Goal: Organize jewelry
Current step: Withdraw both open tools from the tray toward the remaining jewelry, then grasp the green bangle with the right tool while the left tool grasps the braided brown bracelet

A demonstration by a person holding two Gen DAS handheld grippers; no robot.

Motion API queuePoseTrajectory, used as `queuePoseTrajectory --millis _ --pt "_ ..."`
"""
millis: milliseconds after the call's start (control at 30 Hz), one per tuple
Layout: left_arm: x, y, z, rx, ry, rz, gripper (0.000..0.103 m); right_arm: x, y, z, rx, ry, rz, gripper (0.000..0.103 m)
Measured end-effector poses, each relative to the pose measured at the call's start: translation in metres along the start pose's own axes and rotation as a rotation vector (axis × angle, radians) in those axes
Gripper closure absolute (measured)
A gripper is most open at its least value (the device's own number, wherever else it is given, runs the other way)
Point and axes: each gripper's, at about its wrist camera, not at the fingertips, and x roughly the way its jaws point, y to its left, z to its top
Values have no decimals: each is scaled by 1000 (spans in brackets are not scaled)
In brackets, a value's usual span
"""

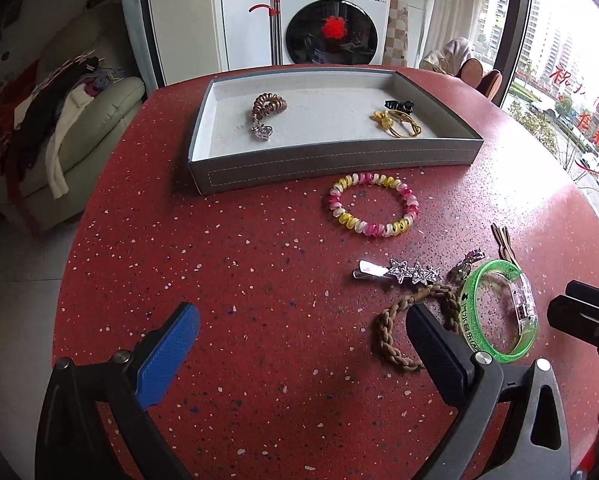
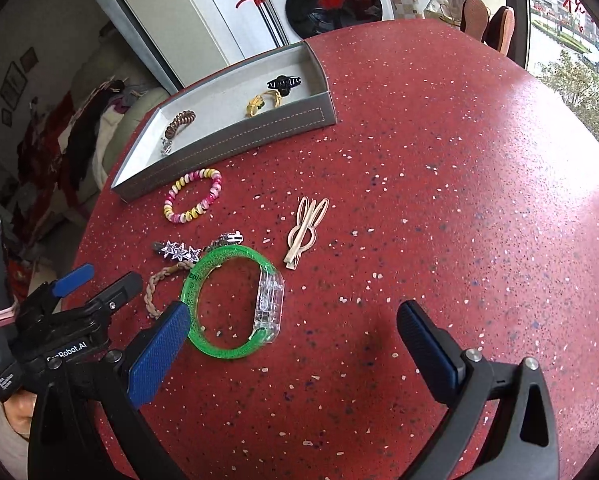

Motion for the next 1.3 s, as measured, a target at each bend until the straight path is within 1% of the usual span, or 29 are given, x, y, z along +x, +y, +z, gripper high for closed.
queuePoseTrajectory --millis 167,267,333,400,533,600,800,933,967,1033,1067,1133,1167,1200,1233,1300 --pt "1 -2 -1 3 2 3 0 0 6 0 -20 -8 -19 1" --pt "3 -5 -1 9 6 7 0 1 9 0 -36 -8 -32 10" --pt "4 -7 -2 17 11 10 0 3 10 0 -38 -2 -29 13" --pt "6 -10 -2 27 15 16 0 6 12 1 -44 3 -30 22" --pt "7 -14 -3 43 18 26 0 10 17 2 -68 13 -38 30" --pt "8 -16 -3 51 19 31 0 13 19 1 -83 21 -46 36" --pt "12 -22 -5 81 29 47 0 16 26 0 -128 15 -81 40" --pt "12 -24 -7 91 24 51 0 17 31 -3 -178 11 -121 44" --pt "12 -24 -7 94 23 52 0 17 32 -4 -191 10 -133 45" --pt "12 -25 -7 99 22 49 0 17 34 -4 -218 7 -149 52" --pt "11 -25 -7 99 21 35 0 17 35 -5 -230 8 -152 58" --pt "9 -27 -8 104 22 24 0 17 37 -6 -248 9 -151 62" --pt "8 -29 -7 110 20 18 3 17 37 -6 -252 9 -149 65" --pt "7 -31 -8 117 19 9 7 17 37 -6 -255 8 -152 66" --pt "6 -33 -8 125 19 4 9 17 37 -7 -257 7 -154 66" --pt "4 -37 -9 145 18 -8 18 16 37 -7 -259 6 -156 69"
